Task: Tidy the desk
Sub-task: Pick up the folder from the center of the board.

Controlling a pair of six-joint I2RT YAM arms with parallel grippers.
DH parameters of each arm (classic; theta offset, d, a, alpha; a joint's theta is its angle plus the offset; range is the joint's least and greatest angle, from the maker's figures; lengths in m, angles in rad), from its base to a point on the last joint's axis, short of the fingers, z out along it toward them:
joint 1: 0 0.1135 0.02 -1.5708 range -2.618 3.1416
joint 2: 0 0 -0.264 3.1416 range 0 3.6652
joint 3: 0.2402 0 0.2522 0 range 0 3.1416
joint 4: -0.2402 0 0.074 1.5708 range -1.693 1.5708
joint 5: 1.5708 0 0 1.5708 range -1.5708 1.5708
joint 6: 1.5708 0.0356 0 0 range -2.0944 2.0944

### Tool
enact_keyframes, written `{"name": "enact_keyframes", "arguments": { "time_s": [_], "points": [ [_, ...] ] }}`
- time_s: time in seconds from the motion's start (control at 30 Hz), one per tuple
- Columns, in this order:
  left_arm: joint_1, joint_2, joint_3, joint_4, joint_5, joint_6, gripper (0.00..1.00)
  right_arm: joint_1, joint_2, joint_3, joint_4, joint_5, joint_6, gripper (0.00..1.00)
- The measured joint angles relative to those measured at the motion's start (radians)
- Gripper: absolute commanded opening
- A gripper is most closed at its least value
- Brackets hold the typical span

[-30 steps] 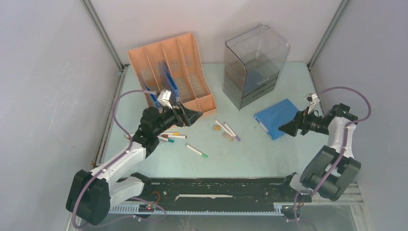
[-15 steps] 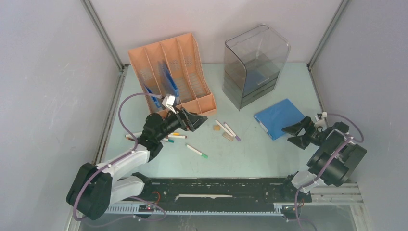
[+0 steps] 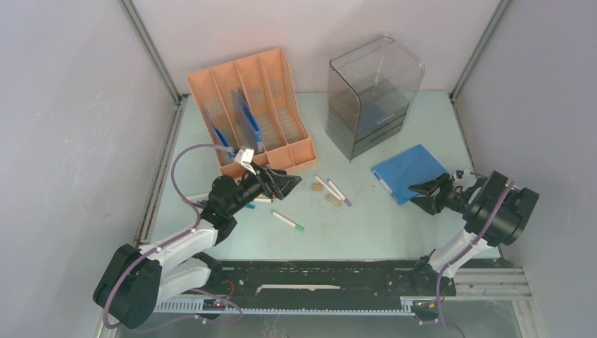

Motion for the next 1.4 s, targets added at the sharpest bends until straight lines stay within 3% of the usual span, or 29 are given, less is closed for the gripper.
{"name": "enact_keyframes", "arguments": {
  "time_s": [0.2, 0.53, 0.63, 0.73, 0.93, 1.13, 1.4],
  "points": [
    [-0.013, 0.013, -0.005, 0.03, -0.002, -0.001, 1.0, 0.003, 0.013, 0.0, 0.054, -0.031, 0.047, 0.53],
    [-0.037, 0.053, -0.003, 0.06, 0.0, -0.01, 1.0, 0.027, 0.056, 0.0, 0.082, -0.046, 0.068, 0.48],
    [-0.047, 0.058, -0.003, 0.069, 0.0, -0.018, 1.0, 0.029, 0.071, 0.0, 0.103, -0.046, 0.076, 0.35],
    [-0.055, 0.063, -0.003, 0.082, -0.001, -0.027, 1.0, 0.032, 0.099, 0.0, 0.13, -0.048, 0.1, 0.28],
    [-0.079, 0.071, -0.003, 0.122, -0.011, -0.044, 1.0, 0.037, 0.114, 0.0, 0.167, -0.054, 0.119, 0.01],
    [-0.106, 0.114, -0.003, 0.192, -0.02, -0.081, 1.0, 0.019, 0.115, 0.001, 0.176, -0.085, 0.124, 0.0],
    [-0.142, 0.354, 0.004, 0.51, -0.015, -0.296, 1.0, -0.01, 0.118, 0.01, 0.157, -0.171, 0.124, 0.0]
  ]
}}
